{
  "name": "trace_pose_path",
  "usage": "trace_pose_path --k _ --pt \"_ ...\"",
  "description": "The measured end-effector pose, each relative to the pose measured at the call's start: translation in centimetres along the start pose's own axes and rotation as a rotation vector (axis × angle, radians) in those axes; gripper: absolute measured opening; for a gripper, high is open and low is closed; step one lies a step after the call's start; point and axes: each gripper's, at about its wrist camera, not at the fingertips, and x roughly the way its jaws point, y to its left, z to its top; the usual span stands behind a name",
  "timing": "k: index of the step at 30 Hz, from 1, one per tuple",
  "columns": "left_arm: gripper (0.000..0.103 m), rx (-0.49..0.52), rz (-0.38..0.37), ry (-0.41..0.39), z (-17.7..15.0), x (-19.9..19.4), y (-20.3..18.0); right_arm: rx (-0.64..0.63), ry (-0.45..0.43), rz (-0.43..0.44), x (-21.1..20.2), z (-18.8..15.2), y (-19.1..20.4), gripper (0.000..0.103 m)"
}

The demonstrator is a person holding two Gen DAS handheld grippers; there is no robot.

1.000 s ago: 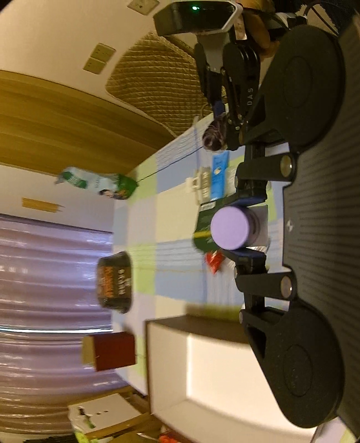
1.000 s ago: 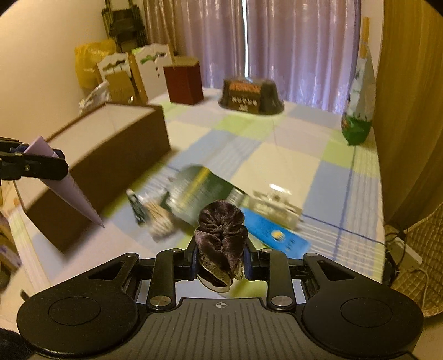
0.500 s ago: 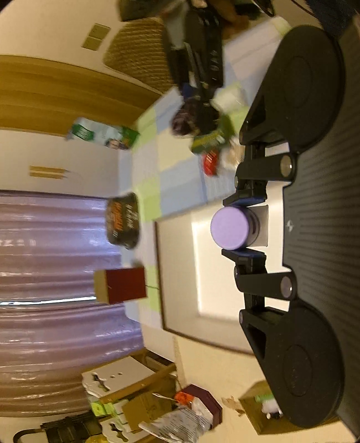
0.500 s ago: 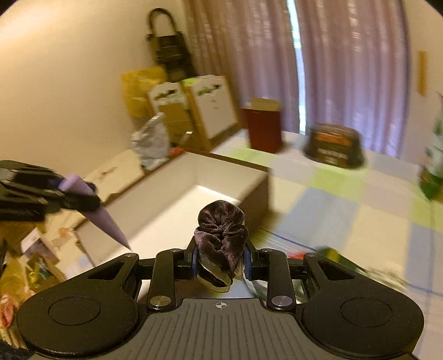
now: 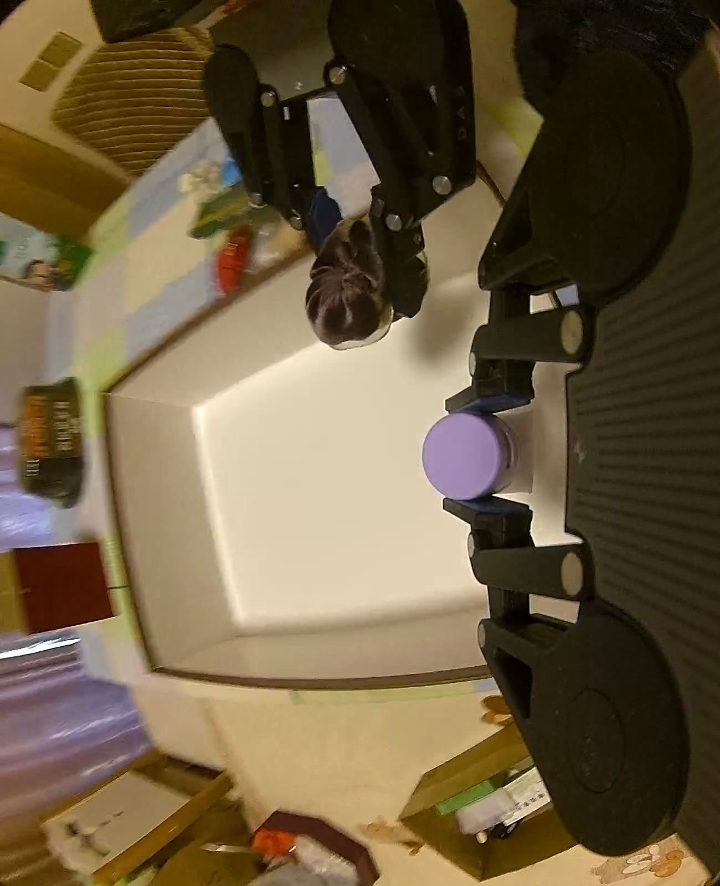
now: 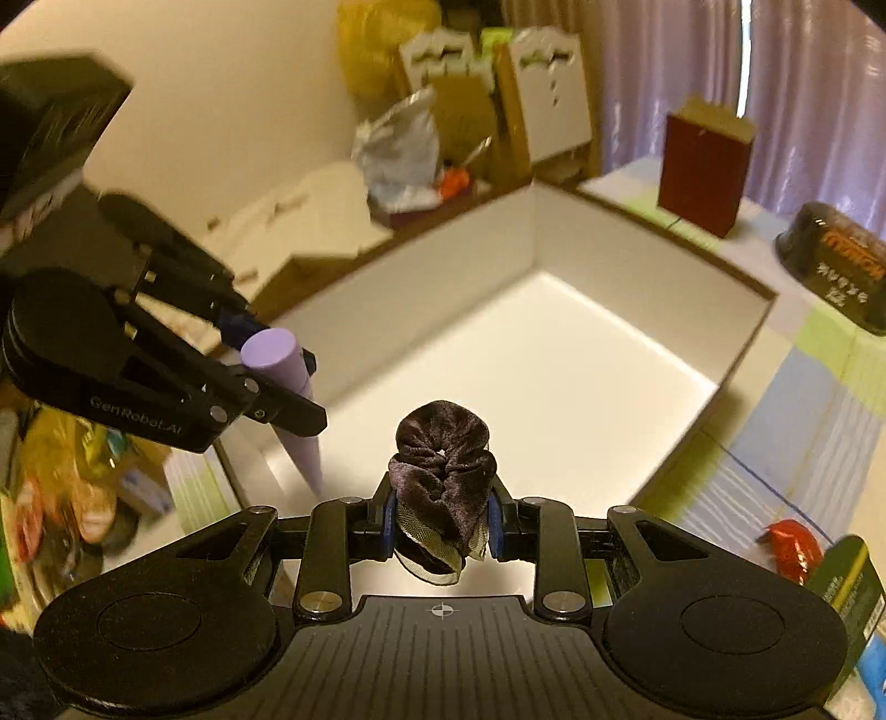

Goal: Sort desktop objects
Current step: 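Carry both items into the shoebox and open both tools to release them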

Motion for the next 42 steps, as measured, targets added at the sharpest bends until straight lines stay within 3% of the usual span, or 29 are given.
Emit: trace_pose_path --k 7,11,12,13,14,30,42 --pt "0.025 0.126 -0.050 0.205 0.3 4.0 0.8 -0.115 0.160 -0.017 4.5 1.4 0.3 0.029" --pt "0.028 0.149 -0.071 0.252 0.0 5.7 0.8 -0.127 0.235 -0.005 6.4 1.5 0.0 0.030" --pt "0.028 0.148 -0.073 0.251 -0.1 5.7 0.8 -0.129 0.253 -0.002 6.9 1.5 -0.1 0.034" --pt "0.031 0.148 -0.075 0.250 -0.3 5.7 0.9 -0.136 0.257 0.000 7.1 1.5 0.0 0.059" --pt "0.033 0.148 -0.076 0.249 -0.4 5.7 0.9 -0.144 0.253 0.001 7.1 1.5 0.0 0.073" --pt "0.041 0.151 -0.063 0.190 -3.8 2.6 3.5 -0.189 0.303 -0.032 7.6 1.8 -0.7 0.073" --pt "0.053 0.161 -0.025 0.174 -1.5 3.5 2.6 -0.178 0.289 -0.055 5.3 0.7 2.1 0.073"
